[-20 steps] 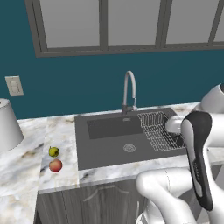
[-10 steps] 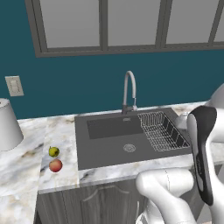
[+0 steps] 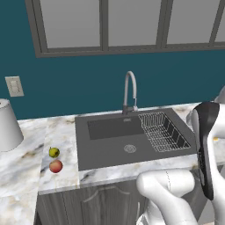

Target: Remove the pear and peach from the sink. Then move the bowl and cup from the counter to the sink for washing.

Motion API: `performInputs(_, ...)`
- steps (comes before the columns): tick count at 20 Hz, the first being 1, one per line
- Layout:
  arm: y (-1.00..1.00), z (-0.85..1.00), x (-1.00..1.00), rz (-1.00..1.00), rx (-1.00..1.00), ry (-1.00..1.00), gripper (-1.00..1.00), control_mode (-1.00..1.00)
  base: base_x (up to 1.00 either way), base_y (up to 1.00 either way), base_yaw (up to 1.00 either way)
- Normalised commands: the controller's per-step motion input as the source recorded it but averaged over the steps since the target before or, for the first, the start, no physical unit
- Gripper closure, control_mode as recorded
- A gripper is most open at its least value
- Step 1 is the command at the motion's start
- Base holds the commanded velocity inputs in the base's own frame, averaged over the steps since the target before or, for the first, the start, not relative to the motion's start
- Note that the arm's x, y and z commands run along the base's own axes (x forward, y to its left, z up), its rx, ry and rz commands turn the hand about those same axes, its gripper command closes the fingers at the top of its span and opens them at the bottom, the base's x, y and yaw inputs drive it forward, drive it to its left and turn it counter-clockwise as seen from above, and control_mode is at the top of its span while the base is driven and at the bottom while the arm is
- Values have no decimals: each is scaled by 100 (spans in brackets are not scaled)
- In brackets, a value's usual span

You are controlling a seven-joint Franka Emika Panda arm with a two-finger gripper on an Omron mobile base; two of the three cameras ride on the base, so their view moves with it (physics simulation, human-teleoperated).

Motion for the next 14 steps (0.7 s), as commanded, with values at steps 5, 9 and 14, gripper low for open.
performInputs(5,-34,6,0,0,-6,0,-100,-100,0,0,0)
performInputs(9,-33,2,0,0,-6,0,-100,-100,0,0,0)
performInputs(14,-29,0,4,0,-5,0,-100,-100,0,0,0)
